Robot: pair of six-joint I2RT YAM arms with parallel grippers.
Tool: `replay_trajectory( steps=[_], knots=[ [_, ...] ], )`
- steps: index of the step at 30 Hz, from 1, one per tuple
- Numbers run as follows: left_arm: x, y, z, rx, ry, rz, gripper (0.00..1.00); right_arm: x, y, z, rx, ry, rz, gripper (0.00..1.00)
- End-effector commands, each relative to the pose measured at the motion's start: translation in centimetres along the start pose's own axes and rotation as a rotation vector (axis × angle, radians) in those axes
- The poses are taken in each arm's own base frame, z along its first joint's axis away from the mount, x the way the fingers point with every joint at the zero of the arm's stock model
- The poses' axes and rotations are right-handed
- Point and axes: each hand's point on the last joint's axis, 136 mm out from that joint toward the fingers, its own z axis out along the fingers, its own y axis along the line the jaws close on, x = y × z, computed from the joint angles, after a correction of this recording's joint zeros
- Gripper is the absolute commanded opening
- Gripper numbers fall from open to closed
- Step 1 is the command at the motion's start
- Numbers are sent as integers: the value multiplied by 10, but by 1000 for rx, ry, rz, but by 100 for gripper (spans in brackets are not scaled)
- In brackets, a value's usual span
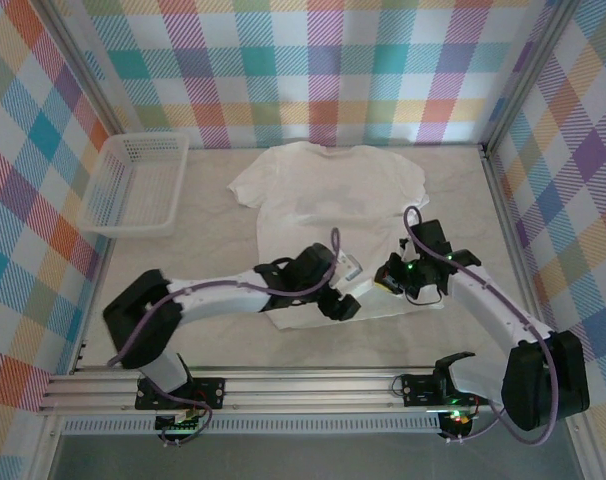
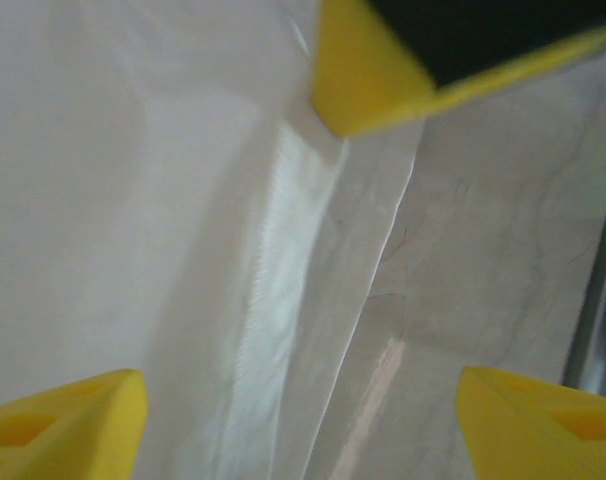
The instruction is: Fold the inside-out t-shirt
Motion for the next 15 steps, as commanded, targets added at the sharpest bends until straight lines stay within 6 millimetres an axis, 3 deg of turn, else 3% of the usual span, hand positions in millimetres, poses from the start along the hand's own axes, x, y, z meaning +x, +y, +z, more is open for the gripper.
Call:
replay_trajectory(
  steps=[1, 5, 9, 10, 12, 15],
  knots=[
    [-9, 2, 24, -55, 35, 74, 82, 3, 9, -8, -9, 20, 16, 0],
    [-16, 58, 27, -368, 47, -14, 81, 3, 14, -14, -21, 3, 13, 0],
    [-15, 92, 15, -536, 50, -67, 73, 3, 14, -22, -14, -17, 3, 0],
    [-13, 101, 8, -574, 45, -82, 67, 2, 12, -24, -2, -29, -8, 0],
    [-9, 111, -1, -564, 33, -140, 42, -1, 7, -28, 35, -61, -32, 0],
    [-22, 87, -5, -327, 4, -192, 4, -4, 9, -29, 29, -73, -109, 0]
  ],
)
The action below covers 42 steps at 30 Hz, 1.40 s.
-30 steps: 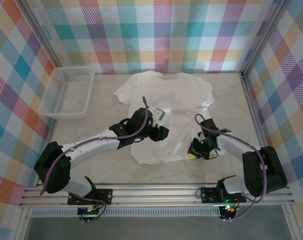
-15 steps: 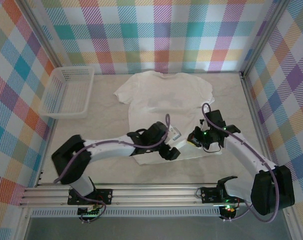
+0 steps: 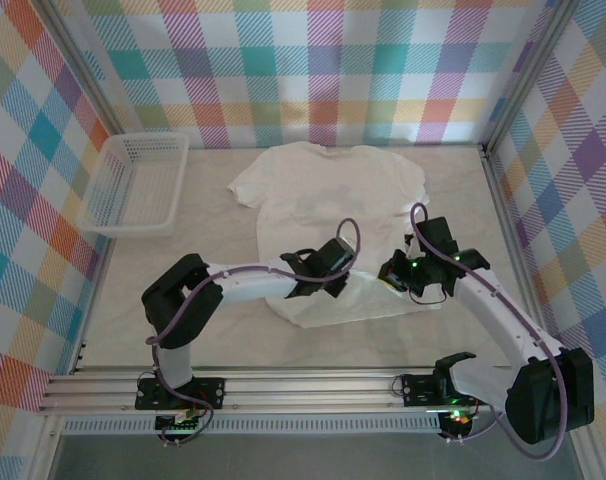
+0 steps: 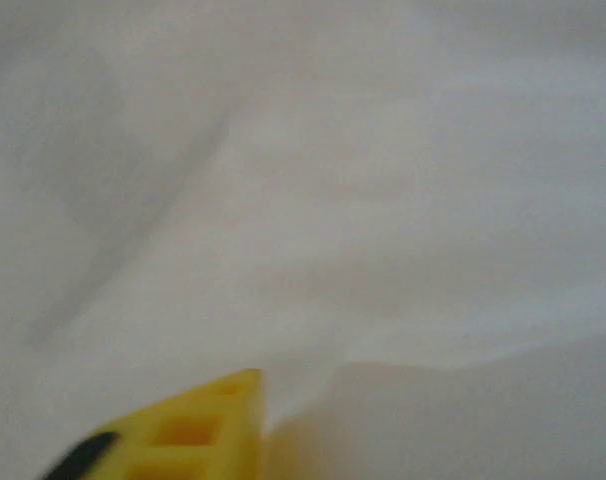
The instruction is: Fold the inside-out t-shirt
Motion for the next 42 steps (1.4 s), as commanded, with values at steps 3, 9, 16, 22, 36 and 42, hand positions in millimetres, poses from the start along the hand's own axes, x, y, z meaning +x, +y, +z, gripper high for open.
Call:
replay_trajectory(
  steps=[3, 9, 16, 22, 36, 42],
  knots=[
    [-38, -25, -47, 262, -63, -100, 0, -4, 19, -4, -76, -19, -203, 11],
    [-68, -34, -70, 346, -112, -175, 0, -28, 47, -9, -153, -317, -560, 53],
    [-93, -20, -83, 399, -141, -298, 0, -9, 102, -7, -368, -725, -1164, 36],
    [-116, -9, -104, 424, -183, -326, 0, -13, 92, 46, -229, -716, -1359, 0],
    [-175, -15, -189, 520, -256, -347, 0, -141, 128, 67, 229, -1143, -1378, 0],
    [-207, -13, -215, 505, -262, -347, 0, -150, 135, 81, 211, -1025, -1317, 0]
  ],
)
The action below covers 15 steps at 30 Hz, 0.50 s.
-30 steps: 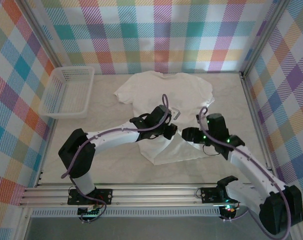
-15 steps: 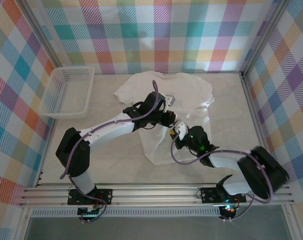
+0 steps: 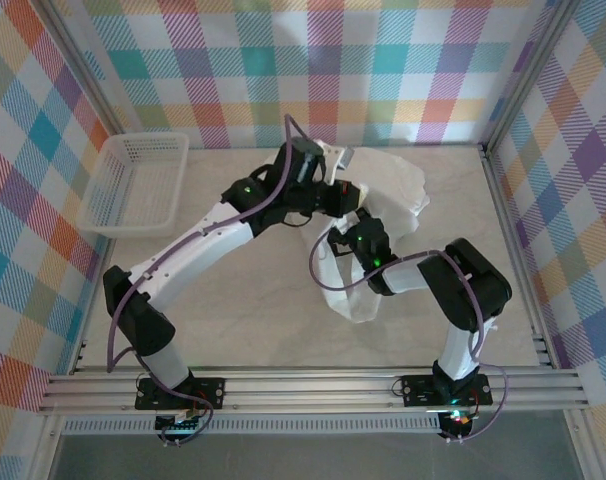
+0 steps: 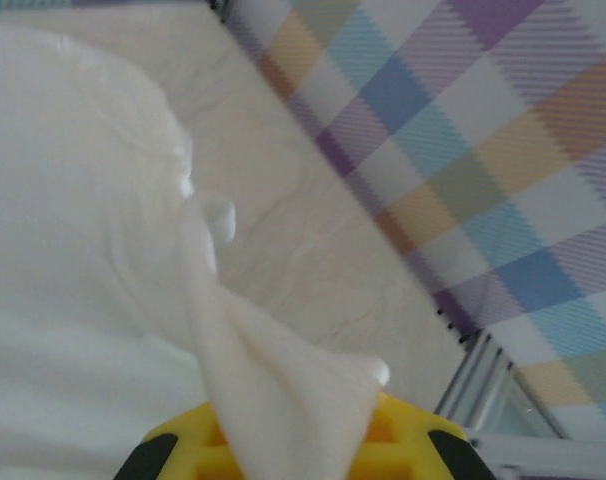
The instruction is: Fold the inside-out t-shirt
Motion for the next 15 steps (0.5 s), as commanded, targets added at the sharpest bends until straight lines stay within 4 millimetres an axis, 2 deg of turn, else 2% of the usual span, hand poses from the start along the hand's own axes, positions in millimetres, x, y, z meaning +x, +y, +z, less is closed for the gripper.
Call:
replay_trajectory(
  steps=[1, 2, 5, 8, 11, 15],
  knots=[
    [-8, -18, -7, 39, 32, -14, 0, -17, 1, -3, -70, 4, 109, 0],
    [-12, -23, -7, 51, 29, -8, 0, -26, 12, -5, -183, 31, 197, 0],
    [-29, -36, -15, 81, -1, 7, 0, -24, 35, -5, -488, 263, 570, 0],
    [-43, -43, -27, 81, -44, 27, 0, -10, 54, -1, -630, 381, 844, 0],
    [-49, -38, -35, 31, -73, 44, 0, -18, 75, -8, -784, 395, 1030, 0],
    [-55, -43, -40, 51, -94, 39, 0, -24, 80, -7, -808, 493, 1192, 0]
  ],
)
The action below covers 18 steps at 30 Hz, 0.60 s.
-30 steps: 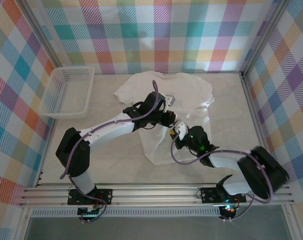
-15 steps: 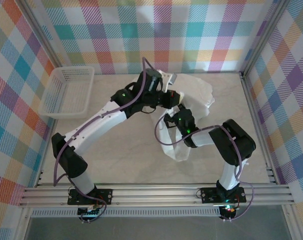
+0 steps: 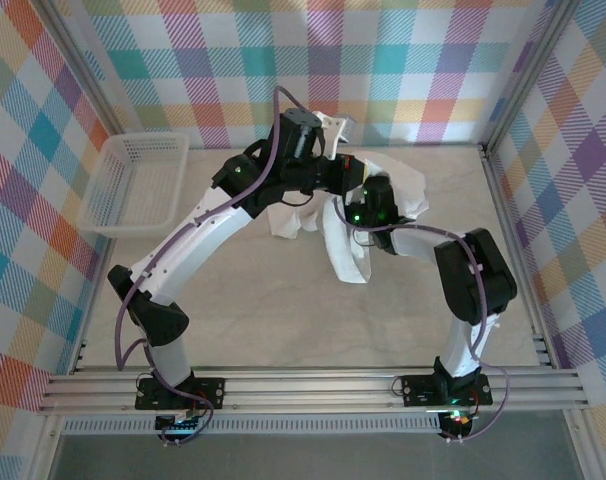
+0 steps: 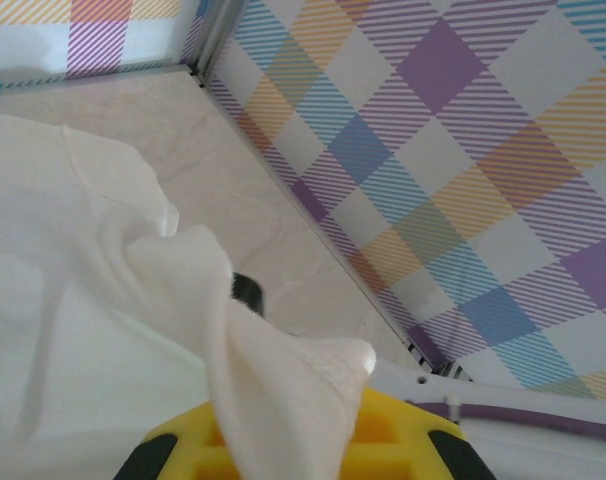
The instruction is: Fold the inside-out t-shirt
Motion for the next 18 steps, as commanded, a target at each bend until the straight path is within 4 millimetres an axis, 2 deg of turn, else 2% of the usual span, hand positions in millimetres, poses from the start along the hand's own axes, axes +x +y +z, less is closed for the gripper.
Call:
replay_trajectory(
  steps=[1, 3, 5, 8, 10, 12, 14, 16, 18],
  knots=[
    [-17, -22, -19, 58, -54, 24, 0, 19, 27, 0, -108, 154, 292, 0],
    [-22, -25, -19, 69, -63, 29, 0, 3, 42, -9, -123, 115, 276, 0],
    [-29, -31, -22, 83, -76, 38, 0, -13, 40, -20, -65, 45, 302, 0],
    [-46, -59, -30, 208, -119, 11, 0, -25, 12, -28, 173, 17, 316, 0],
    [-58, -80, -38, 298, -138, -3, 0, -25, -18, -24, 321, 6, 302, 0],
    [-70, -96, -48, 331, -168, 29, 0, -12, -49, -9, 418, 59, 260, 0],
    [-78, -101, -55, 315, -199, 65, 0, 7, -62, 8, 434, 162, 232, 0],
    [-82, -100, -58, 297, -215, 82, 0, 24, -61, 20, 401, 237, 239, 0],
    [-84, -101, -60, 290, -230, 94, 0, 30, -52, 21, 371, 280, 269, 0]
  ],
)
